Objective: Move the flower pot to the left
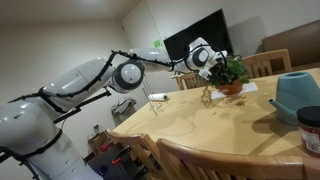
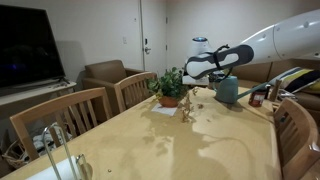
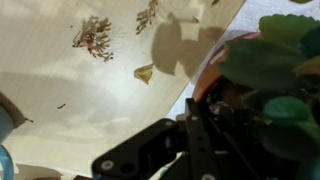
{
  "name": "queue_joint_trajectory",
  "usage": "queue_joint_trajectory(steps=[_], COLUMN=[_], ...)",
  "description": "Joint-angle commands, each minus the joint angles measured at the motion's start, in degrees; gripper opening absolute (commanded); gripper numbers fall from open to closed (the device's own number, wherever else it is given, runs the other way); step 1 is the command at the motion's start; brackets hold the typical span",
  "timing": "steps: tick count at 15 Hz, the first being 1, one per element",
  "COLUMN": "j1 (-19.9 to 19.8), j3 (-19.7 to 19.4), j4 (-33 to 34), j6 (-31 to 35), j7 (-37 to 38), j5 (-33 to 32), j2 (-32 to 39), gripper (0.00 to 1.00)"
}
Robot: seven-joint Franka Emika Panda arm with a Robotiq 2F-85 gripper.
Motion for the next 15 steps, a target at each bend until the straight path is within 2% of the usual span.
queue_joint_trajectory(steps=[1, 8, 9, 15], j1=[1.24, 3.04, 1.79, 2.19], j3=[-0.58, -2.26, -1.16, -1.41], j4=[-5.02, -12.63, -5.14, -8.26], j6=[-3.35, -2.92, -0.85, -0.85], j7=[-1.27, -0.82, 0.0, 0.0], j5=[-1.06, -4.21, -3.0, -3.16], j2=[-3.08, -6.98, -3.14, -5.05], gripper=[0.01, 0.01, 0.04, 0.04])
